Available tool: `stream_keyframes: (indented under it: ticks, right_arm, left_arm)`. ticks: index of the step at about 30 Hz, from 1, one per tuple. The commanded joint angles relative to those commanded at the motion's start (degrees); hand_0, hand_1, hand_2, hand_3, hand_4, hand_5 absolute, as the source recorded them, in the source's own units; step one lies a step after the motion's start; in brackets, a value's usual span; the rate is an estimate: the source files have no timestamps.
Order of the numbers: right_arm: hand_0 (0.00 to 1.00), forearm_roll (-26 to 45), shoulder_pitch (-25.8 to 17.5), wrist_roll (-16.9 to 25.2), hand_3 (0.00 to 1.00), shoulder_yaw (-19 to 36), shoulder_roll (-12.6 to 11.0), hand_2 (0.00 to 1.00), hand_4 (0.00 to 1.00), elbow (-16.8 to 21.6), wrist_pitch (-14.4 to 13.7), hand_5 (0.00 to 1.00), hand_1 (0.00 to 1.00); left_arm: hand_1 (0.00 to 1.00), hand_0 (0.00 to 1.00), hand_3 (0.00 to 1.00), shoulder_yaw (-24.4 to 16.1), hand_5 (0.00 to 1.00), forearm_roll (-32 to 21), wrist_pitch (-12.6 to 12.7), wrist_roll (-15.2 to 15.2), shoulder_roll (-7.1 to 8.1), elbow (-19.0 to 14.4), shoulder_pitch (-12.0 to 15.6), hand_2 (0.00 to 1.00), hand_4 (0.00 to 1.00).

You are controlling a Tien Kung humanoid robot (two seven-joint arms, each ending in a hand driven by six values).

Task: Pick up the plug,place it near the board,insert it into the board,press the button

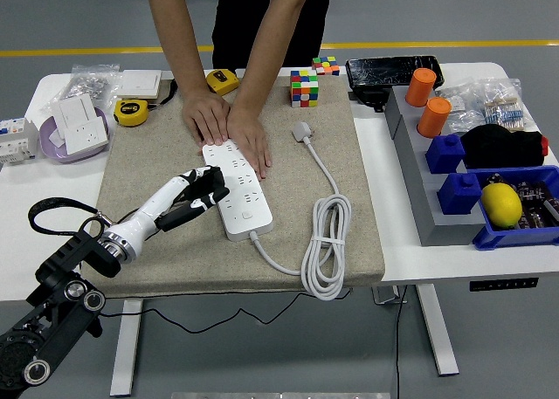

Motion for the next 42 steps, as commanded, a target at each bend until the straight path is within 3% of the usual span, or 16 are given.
stream_keyframes:
  ticks: [9, 42]
  right_arm:
    - [0.991, 0.30, 0.29, 0.12, 0.848, -0.08, -0.17, 0.869, 0.998, 0.00, -0.04, 0.889, 0.944]
    - [0.987, -0.23, 0.09, -0.05, 0.847, 0.03, -0.37, 0.869, 0.998, 0.00, -0.05, 0.914, 0.941]
  left_arm:
    - [0.996, 0.998, 0.916, 1.69, 0.998, 1.51, 0.24, 0.42, 0.76, 0.48, -1.58, 0.943, 0.998]
    - [0.996, 0.998, 0.913, 6.54, 0.998, 1.97, 0.51, 0.47, 0.81, 0.91, -3.99, 0.943, 0.998]
